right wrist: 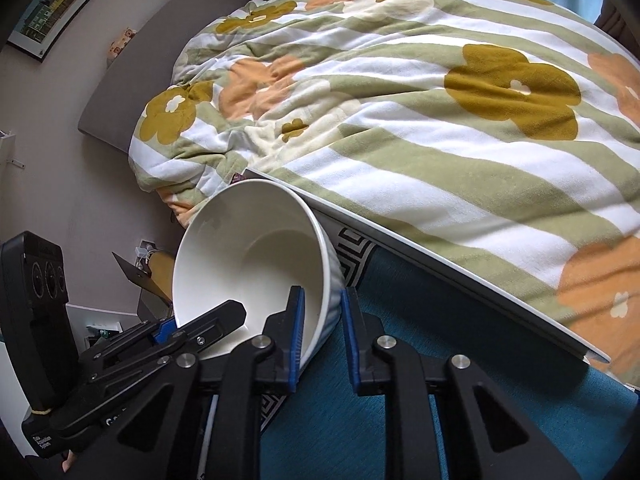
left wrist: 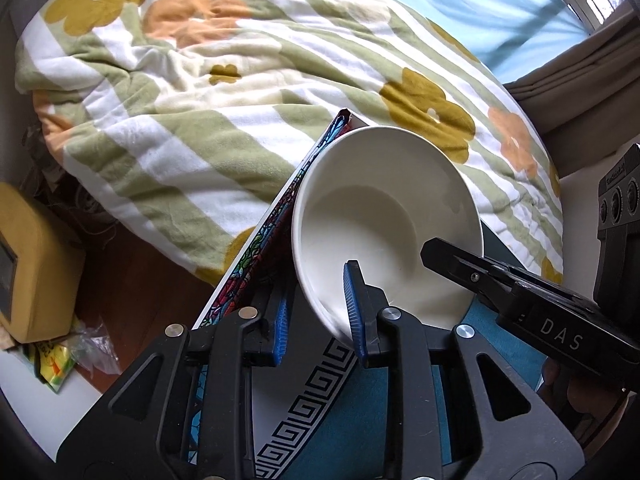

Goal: Organize plates and bowls

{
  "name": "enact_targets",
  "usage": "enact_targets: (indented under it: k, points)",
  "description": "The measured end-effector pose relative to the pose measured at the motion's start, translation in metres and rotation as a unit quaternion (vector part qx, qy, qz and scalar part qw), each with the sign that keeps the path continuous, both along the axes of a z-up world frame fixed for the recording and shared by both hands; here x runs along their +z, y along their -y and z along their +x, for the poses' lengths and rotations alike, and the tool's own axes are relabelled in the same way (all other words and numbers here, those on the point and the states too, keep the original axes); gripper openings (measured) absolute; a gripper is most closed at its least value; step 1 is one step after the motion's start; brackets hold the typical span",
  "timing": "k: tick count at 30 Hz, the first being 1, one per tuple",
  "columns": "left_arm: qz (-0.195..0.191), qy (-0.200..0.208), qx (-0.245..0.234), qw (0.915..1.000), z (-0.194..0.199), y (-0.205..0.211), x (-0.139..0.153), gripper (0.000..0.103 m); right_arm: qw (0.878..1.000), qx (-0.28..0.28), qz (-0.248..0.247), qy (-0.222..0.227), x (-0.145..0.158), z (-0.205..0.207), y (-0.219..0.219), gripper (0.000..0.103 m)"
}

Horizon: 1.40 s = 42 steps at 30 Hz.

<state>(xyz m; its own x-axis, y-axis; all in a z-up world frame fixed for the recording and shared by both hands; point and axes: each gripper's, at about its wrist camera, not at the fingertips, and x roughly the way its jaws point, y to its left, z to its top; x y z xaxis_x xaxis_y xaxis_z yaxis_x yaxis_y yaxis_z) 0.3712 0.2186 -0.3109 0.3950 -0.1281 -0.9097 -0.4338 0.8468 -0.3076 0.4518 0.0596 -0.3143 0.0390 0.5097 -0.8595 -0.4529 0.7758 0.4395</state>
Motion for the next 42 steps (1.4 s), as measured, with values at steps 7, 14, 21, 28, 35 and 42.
enact_targets:
  k: [7,14,21,28,35,42]
  points:
    - [0.029,0.029,-0.009,0.9991,-0.020,0.021,0.042,0.022,0.999,-0.002,0.021,0.030,0.031,-0.019,0.018,0.017]
    - [0.053,0.072,-0.030,0.9956,-0.062,0.083,0.106,0.022,0.997,-0.020,0.043,0.067,0.085,-0.065,0.072,0.017]
    - [0.057,0.099,-0.067,0.9912,-0.117,0.179,0.149,0.022,0.993,-0.054,0.038,0.097,0.132,-0.127,0.163,0.017]
    - [0.041,0.111,-0.113,0.9866,-0.170,0.282,0.161,0.022,0.989,-0.093,0.023,0.114,0.152,-0.190,0.262,0.017]
    - [0.017,0.088,-0.175,0.9805,-0.211,0.367,0.145,0.022,0.985,-0.144,0.000,0.099,0.142,-0.244,0.344,0.017]
    - [0.004,0.046,-0.238,0.9702,-0.225,0.422,0.117,0.022,0.976,-0.206,-0.015,0.064,0.113,-0.284,0.404,0.017]
